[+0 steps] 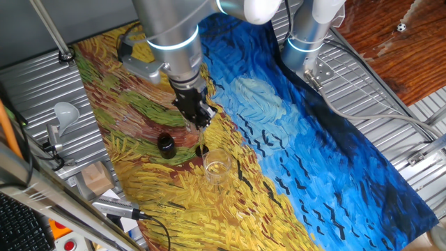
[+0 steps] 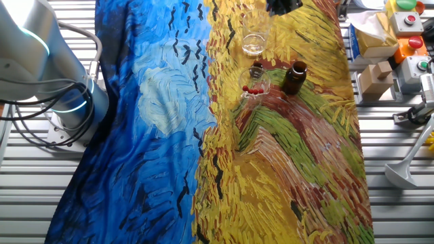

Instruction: Transfer liquid using a dropper

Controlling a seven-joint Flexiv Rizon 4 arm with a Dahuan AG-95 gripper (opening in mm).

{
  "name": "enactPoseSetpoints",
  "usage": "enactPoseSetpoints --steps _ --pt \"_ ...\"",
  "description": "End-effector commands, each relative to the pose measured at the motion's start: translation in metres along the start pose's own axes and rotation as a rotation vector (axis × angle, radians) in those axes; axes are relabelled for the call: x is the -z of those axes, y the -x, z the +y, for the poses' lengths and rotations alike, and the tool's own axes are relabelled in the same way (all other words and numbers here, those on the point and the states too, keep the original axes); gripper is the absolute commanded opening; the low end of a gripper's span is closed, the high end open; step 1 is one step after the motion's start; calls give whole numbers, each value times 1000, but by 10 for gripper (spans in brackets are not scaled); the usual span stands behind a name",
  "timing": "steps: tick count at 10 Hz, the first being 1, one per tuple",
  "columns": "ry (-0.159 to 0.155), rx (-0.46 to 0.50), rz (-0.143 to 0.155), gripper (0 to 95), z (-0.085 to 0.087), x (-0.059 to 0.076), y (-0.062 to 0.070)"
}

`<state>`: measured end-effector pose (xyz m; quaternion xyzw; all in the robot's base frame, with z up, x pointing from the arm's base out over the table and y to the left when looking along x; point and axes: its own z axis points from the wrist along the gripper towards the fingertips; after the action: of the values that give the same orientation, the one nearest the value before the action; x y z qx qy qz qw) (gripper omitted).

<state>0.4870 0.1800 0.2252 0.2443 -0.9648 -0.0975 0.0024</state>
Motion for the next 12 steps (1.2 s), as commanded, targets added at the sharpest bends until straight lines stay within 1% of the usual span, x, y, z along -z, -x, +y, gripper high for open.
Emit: enactPoseSetpoints --steps 1,6,12 --pt "0 -1 0 0 2 -2 -2" --pt "-1 -10 3 0 4 -3 -2" --pt "12 -19 -4 0 4 -3 -2"
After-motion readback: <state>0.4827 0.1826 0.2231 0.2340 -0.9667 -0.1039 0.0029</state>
